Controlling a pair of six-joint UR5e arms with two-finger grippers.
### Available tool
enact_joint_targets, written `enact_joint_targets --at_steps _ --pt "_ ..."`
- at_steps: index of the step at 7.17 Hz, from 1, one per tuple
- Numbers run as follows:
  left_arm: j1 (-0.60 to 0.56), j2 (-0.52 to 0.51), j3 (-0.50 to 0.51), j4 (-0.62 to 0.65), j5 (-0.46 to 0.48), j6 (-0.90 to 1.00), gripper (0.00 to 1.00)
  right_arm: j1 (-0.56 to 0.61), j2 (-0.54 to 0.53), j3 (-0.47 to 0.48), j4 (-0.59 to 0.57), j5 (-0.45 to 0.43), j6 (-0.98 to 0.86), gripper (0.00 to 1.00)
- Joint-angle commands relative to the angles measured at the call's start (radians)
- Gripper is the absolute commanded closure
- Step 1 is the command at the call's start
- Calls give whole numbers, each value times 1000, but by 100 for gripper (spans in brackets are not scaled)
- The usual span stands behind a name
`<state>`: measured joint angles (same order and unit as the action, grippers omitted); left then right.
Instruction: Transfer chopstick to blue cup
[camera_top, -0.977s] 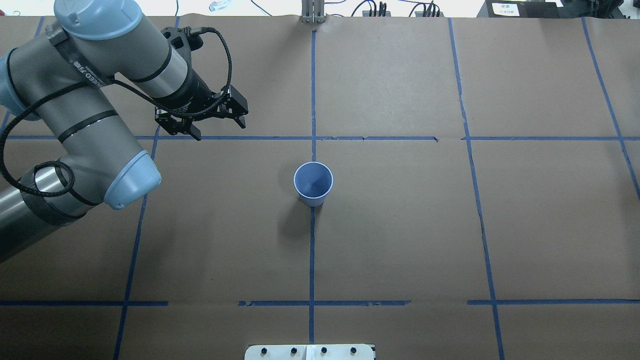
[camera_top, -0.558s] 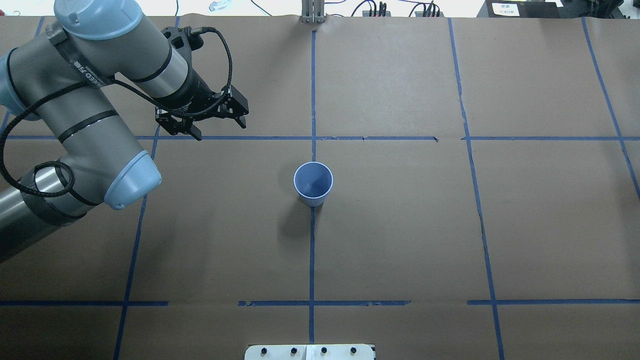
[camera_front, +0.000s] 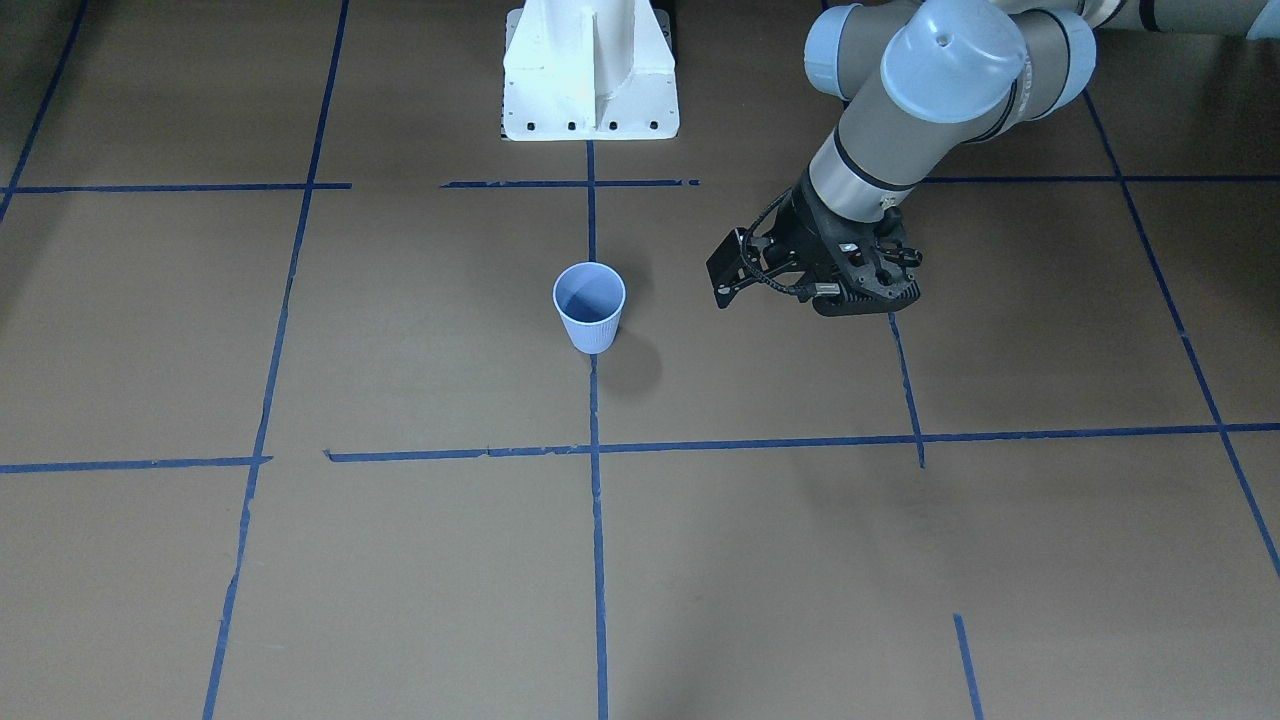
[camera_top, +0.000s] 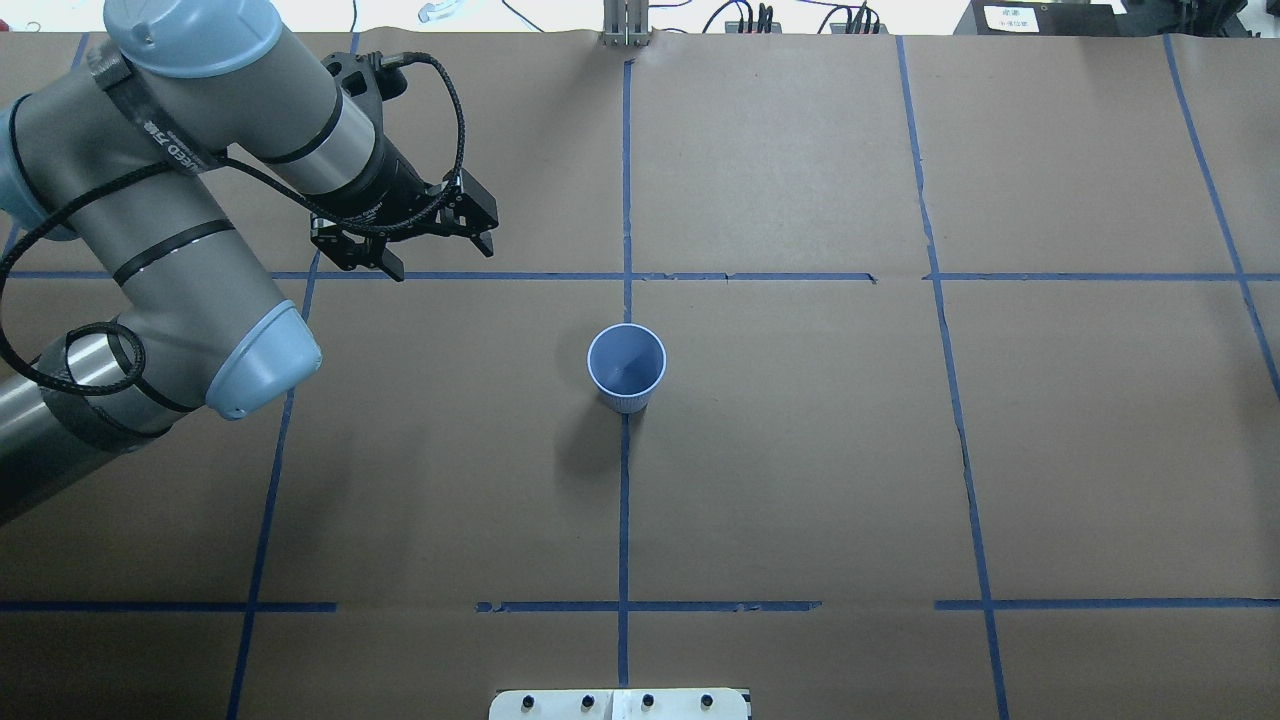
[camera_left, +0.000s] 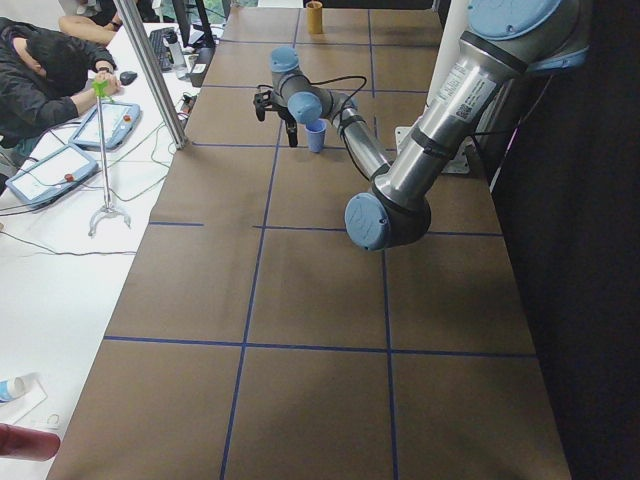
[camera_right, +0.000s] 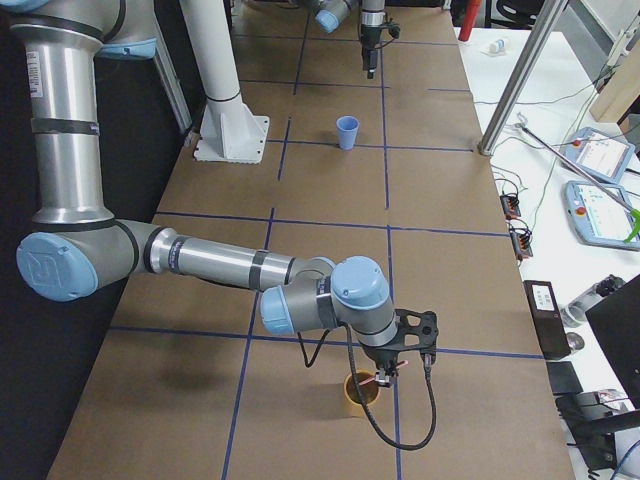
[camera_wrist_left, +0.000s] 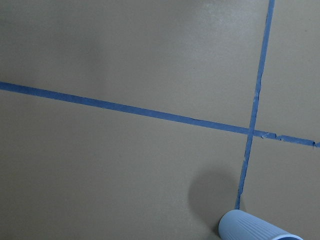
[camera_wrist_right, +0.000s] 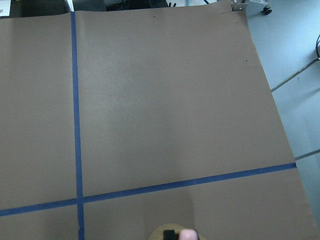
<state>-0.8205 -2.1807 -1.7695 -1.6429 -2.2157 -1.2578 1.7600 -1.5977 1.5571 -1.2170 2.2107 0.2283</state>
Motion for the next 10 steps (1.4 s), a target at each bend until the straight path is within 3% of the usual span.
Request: enact_joint_targets --at_steps 1,2,4,5,7,10 --pt "-11 1 -13 5 -4 6 0 26 33 182 -263 1 -1 100" --pt "-50 2 -13 38 -28 33 0 24 101 229 -415 10 -1 100" --pt "-150 32 -33 176 -25 362 0 -45 253 326 -729 23 0 100" --pt "-214 68 -19 199 -25 499 0 -106 318 334 -819 76 14 100" --pt "-328 94 13 251 -25 730 0 -234 402 352 -832 122 225 100" --pt "-474 159 68 271 -53 1022 0 -460 507 443 -831 109 611 100"
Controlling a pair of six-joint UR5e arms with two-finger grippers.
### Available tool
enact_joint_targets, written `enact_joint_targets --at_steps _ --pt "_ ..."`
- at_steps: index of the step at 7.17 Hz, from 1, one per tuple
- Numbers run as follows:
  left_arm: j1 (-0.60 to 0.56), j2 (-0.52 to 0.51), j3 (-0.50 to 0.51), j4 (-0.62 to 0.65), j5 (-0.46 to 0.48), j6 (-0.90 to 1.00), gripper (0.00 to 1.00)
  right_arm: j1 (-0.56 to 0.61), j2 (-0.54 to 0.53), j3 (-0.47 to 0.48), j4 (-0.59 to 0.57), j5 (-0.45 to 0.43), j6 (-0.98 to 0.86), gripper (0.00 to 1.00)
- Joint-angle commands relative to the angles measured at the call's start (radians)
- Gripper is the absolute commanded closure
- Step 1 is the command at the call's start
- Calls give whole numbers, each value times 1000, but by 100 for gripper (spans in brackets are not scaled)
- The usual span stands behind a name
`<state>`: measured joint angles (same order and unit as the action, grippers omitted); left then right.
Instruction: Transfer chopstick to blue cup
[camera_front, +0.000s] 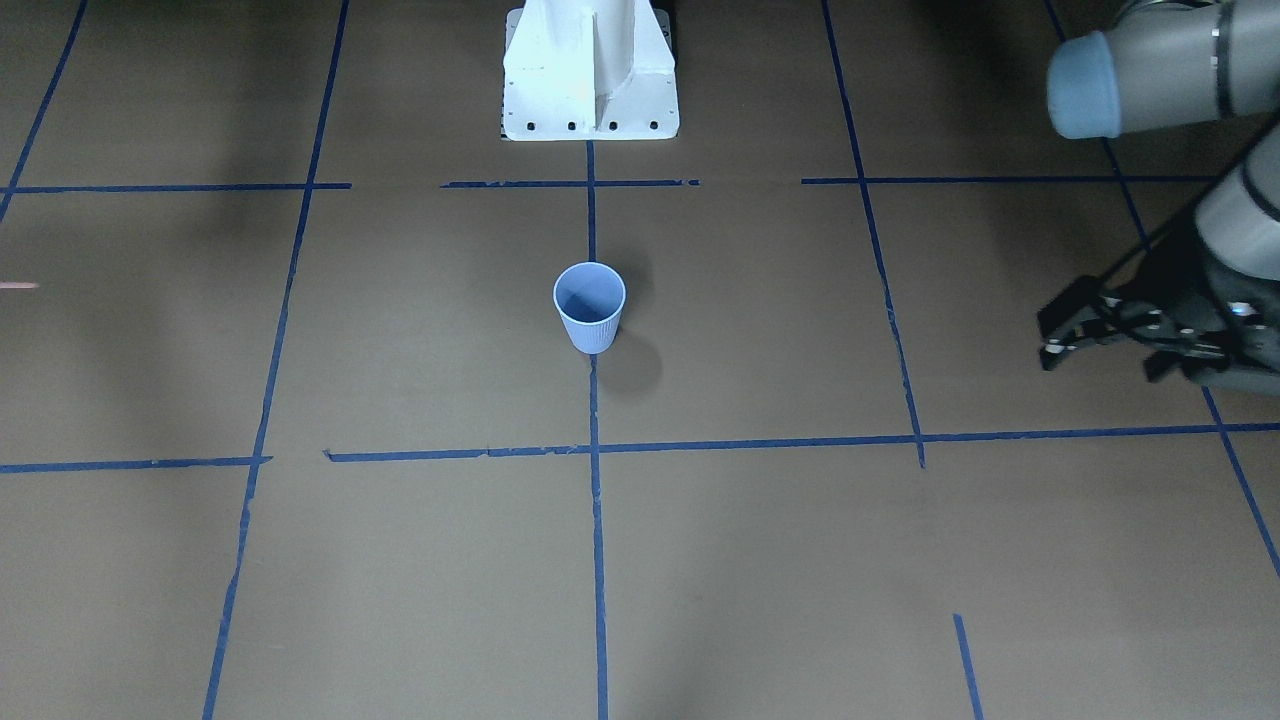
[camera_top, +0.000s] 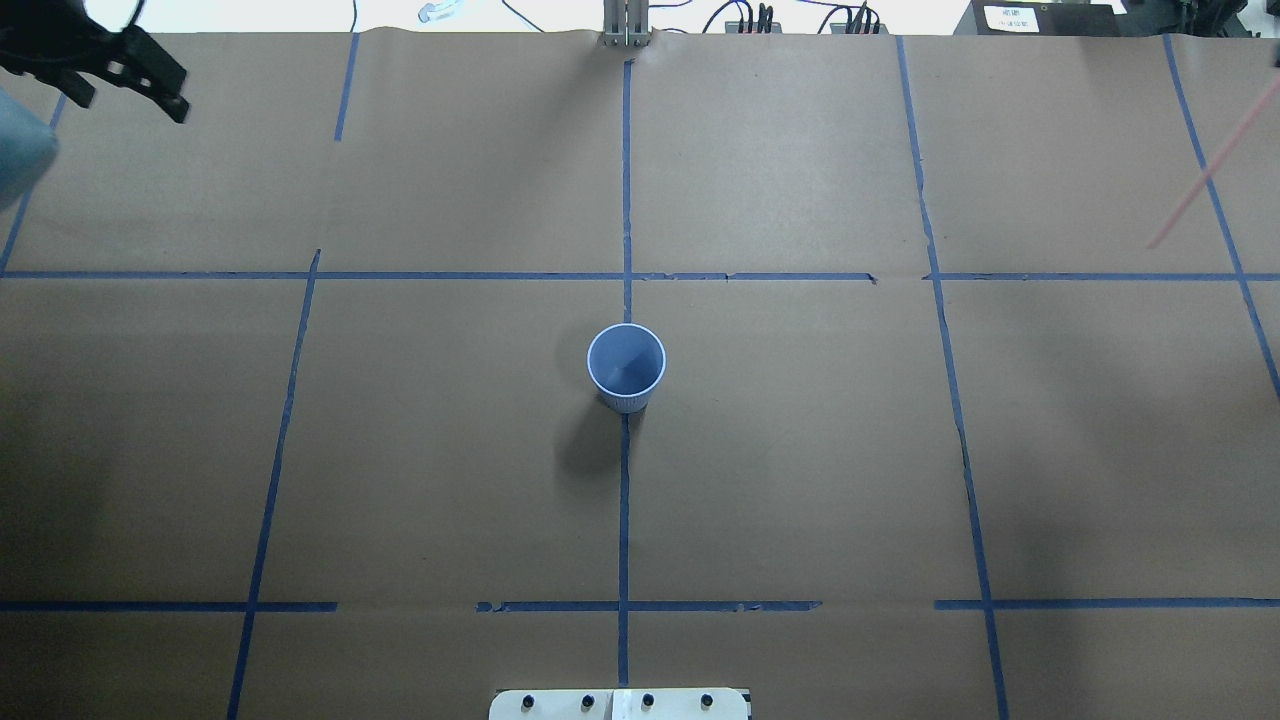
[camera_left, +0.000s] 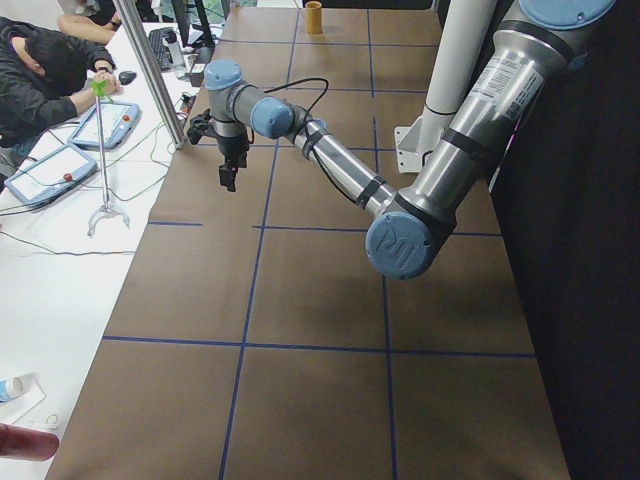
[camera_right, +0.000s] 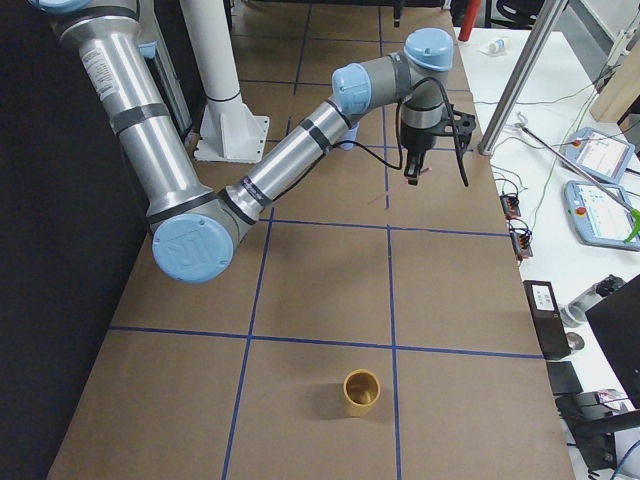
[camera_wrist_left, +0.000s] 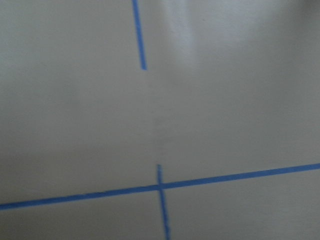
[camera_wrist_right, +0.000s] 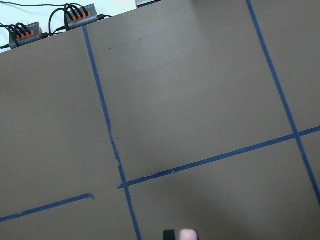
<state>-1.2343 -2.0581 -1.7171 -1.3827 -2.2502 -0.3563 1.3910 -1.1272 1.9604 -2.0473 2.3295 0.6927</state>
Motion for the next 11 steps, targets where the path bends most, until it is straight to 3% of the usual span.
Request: enact_joint_targets --at_steps 1,4,6,7,11 --pt "-104 62 30 43 -38 248 0 -154 65 64 1 -16 247 100" --pt "-220 168 117 62 -43 576 0 -341 159 117 1 -116 515 100" --pt "-220 182 129 57 -40 594 0 -478 242 117 1 -233 666 100" --pt "-221 182 137 56 -35 596 0 -575 280 111 2 -356 718 100" --pt "-221 188 142 56 -35 596 0 -754 392 68 7 -625 751 100"
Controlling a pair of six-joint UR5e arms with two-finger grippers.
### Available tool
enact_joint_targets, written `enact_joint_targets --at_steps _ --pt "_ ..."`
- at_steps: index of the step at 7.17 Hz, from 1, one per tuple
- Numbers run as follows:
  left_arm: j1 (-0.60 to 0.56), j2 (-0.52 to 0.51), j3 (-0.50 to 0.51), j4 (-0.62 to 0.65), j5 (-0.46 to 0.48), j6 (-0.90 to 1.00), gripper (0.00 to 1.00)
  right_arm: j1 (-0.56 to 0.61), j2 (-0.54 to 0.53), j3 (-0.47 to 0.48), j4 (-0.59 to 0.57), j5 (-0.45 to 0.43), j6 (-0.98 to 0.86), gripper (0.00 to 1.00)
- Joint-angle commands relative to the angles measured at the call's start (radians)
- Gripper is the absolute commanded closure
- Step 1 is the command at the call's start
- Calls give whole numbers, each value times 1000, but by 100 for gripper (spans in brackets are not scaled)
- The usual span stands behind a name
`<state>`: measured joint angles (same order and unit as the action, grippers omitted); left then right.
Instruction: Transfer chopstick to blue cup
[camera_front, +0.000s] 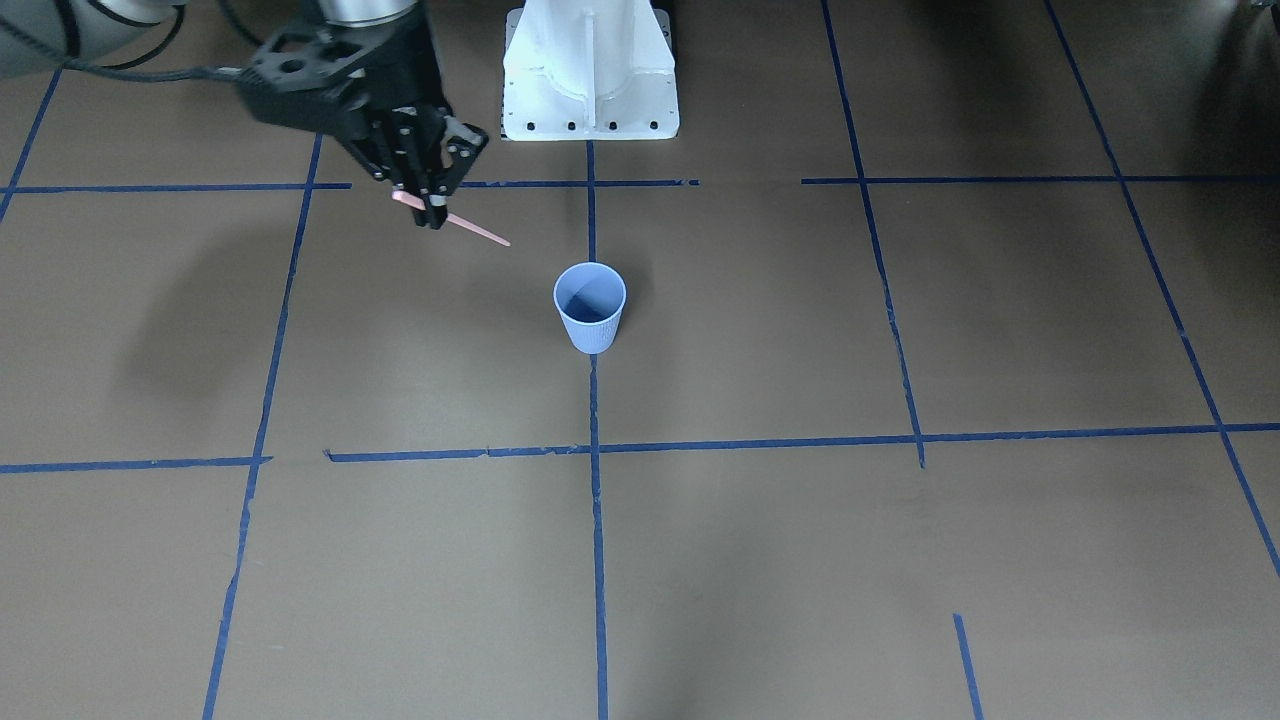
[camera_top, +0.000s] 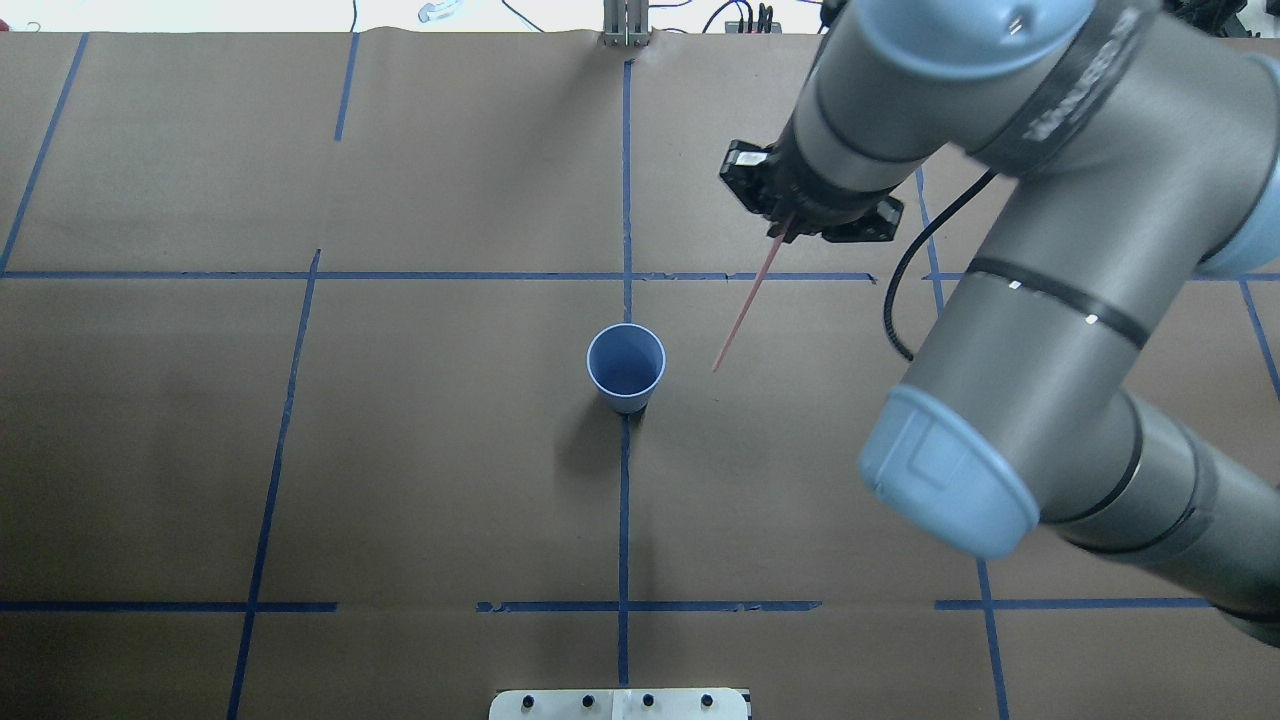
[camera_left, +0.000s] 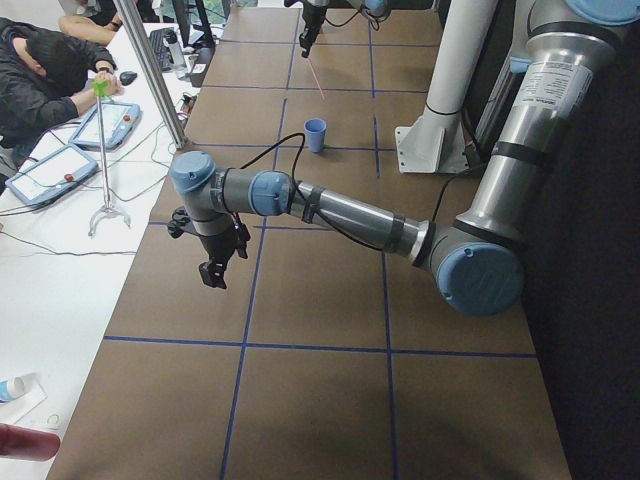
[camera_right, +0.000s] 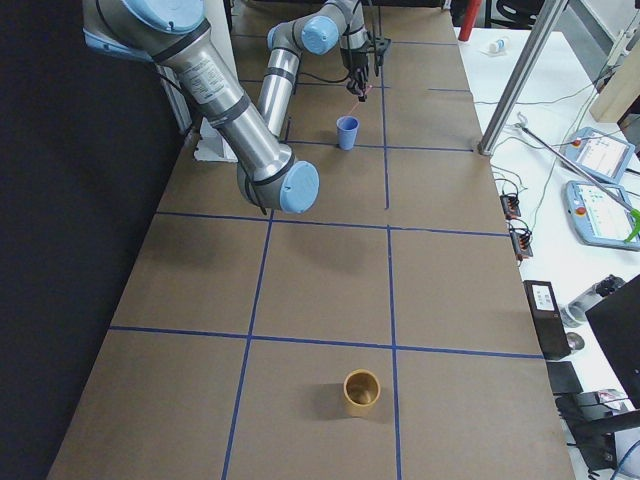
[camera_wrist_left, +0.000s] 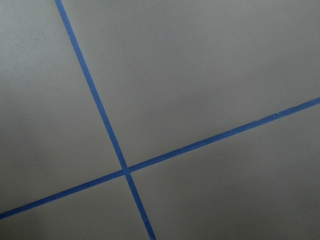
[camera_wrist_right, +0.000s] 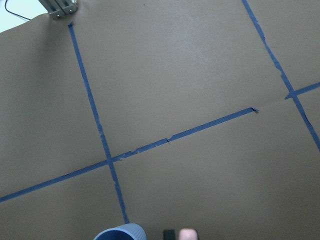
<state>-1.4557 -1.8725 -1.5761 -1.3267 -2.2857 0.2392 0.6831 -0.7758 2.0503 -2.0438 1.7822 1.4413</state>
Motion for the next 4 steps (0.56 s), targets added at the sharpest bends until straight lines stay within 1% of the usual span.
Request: enact_joint_targets --at_steps 1,2,3,4 --pt "0 3 2 -2 0 0 0 -48 87 -72 5 -82 2 100" --pt "0 1 5 -3 0 0 0 -62 137 -132 7 -98 2 100" --pt "0 1 5 -3 0 0 0 -71 165 -175 22 -105 -1 100" --pt "0 1 7 -3 0 0 0 -82 174 -243 87 -116 1 100"
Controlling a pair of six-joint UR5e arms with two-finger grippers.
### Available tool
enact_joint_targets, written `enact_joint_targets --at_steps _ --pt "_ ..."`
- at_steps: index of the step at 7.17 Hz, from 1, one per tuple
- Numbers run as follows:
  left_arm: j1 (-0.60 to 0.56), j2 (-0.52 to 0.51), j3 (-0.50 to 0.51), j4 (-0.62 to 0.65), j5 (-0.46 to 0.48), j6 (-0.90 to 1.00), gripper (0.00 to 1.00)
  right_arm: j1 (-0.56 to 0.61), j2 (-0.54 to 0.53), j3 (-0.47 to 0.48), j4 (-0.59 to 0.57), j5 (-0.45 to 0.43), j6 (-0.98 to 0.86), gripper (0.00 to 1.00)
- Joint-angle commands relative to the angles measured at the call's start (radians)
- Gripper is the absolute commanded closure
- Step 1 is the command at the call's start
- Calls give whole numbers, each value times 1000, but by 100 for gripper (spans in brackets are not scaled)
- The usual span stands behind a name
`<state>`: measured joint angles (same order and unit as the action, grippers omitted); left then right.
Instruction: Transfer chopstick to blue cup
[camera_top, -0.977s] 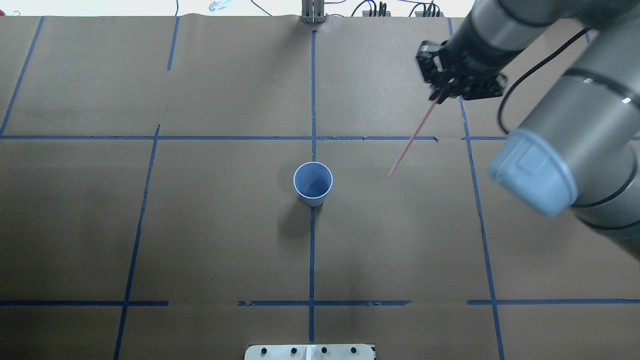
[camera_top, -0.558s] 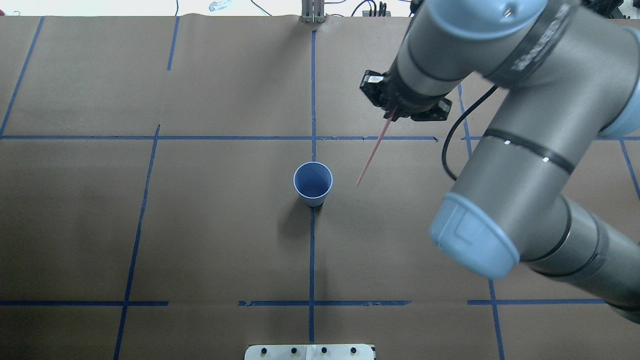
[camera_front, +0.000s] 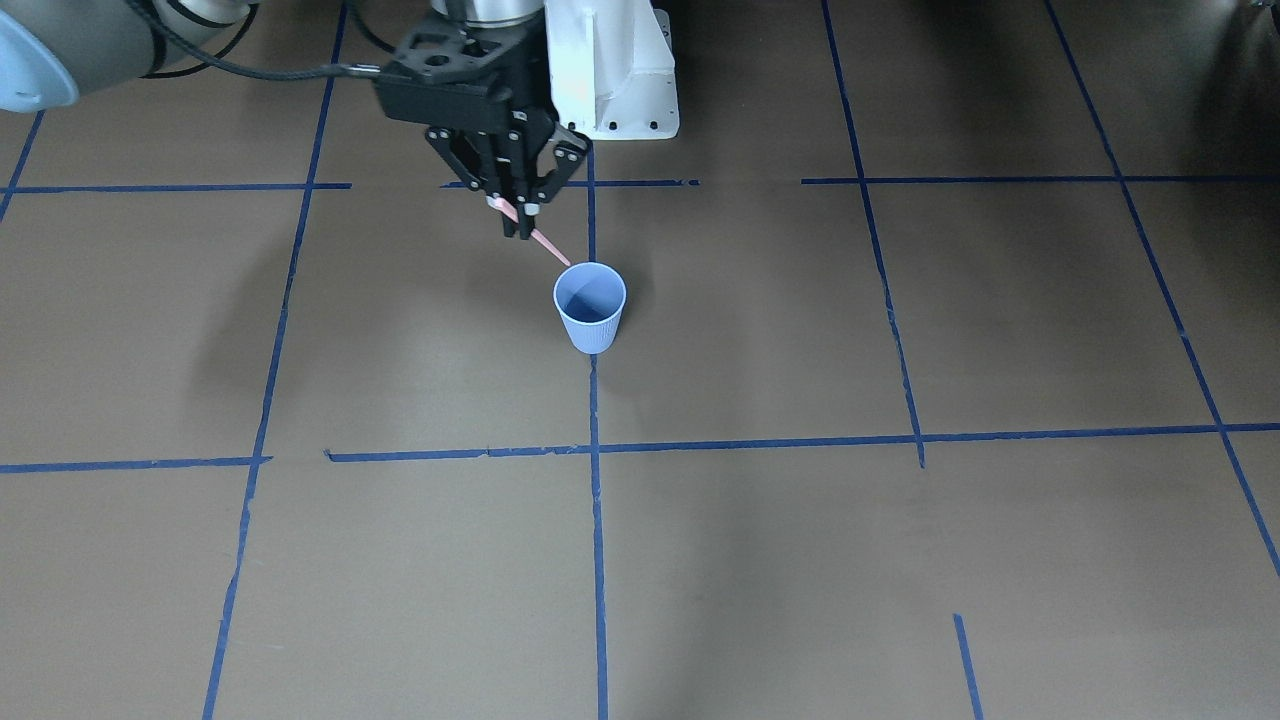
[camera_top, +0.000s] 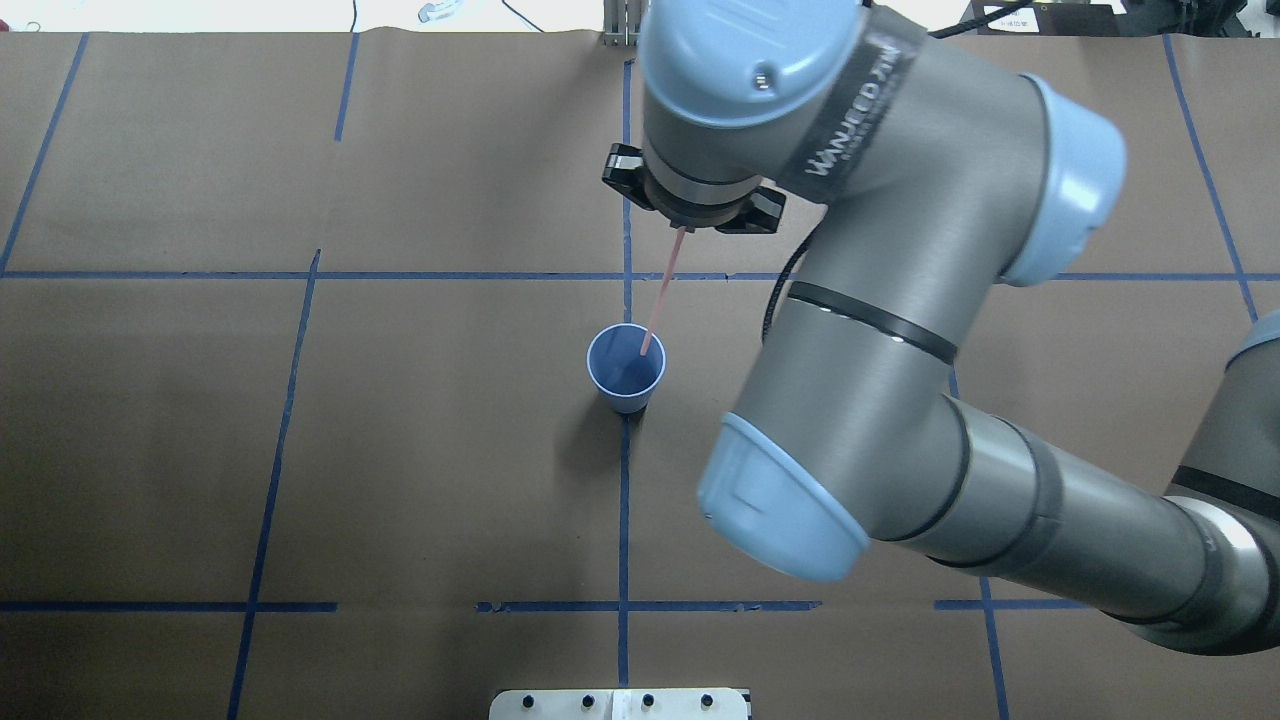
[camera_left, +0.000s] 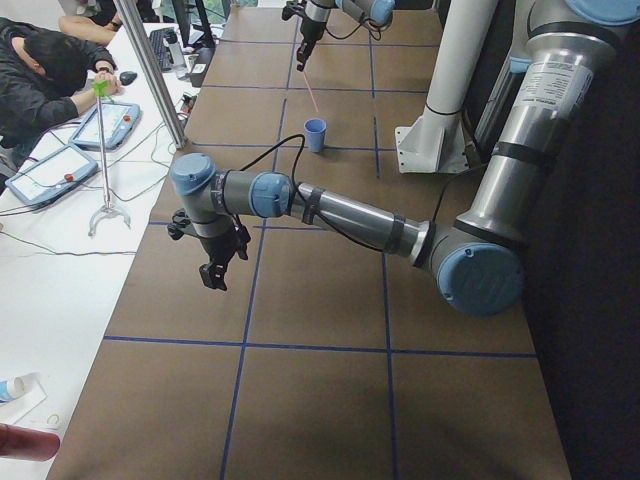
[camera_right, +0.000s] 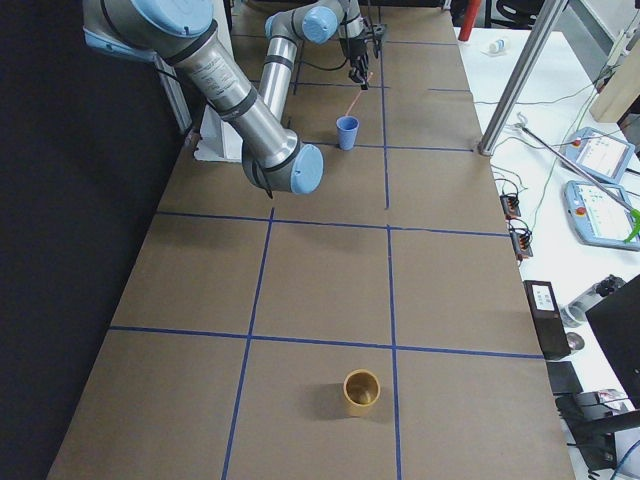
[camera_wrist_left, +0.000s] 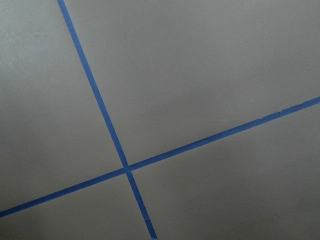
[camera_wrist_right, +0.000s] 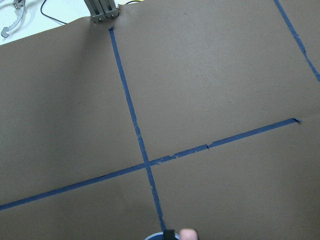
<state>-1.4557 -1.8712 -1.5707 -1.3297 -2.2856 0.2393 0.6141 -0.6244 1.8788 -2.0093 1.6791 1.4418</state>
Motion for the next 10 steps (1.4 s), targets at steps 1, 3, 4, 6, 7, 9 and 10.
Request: enact_joint_targets --at_steps 1,3,4,6,7,9,10 --pt "0 0 1 1 0 0 0 -36 17 -84 66 -28 0 100" --pt "0 0 3 1 0 -2 0 -66 3 -89 64 -58 -3 100" --pt "0 0 5 1 0 -2 0 -85 -14 -89 63 -80 -3 100" --pt "0 1 3 1 -2 -2 0 -100 -15 -90 60 -113 0 84" --pt "0 1 3 1 -2 -3 0 -108 -15 -90 60 -113 3 12" --pt "2 0 3 1 -2 -6 0 -108 -9 -86 60 -113 2 0" --pt "2 0 3 1 -2 -6 0 -108 -8 -76 58 -104 0 0"
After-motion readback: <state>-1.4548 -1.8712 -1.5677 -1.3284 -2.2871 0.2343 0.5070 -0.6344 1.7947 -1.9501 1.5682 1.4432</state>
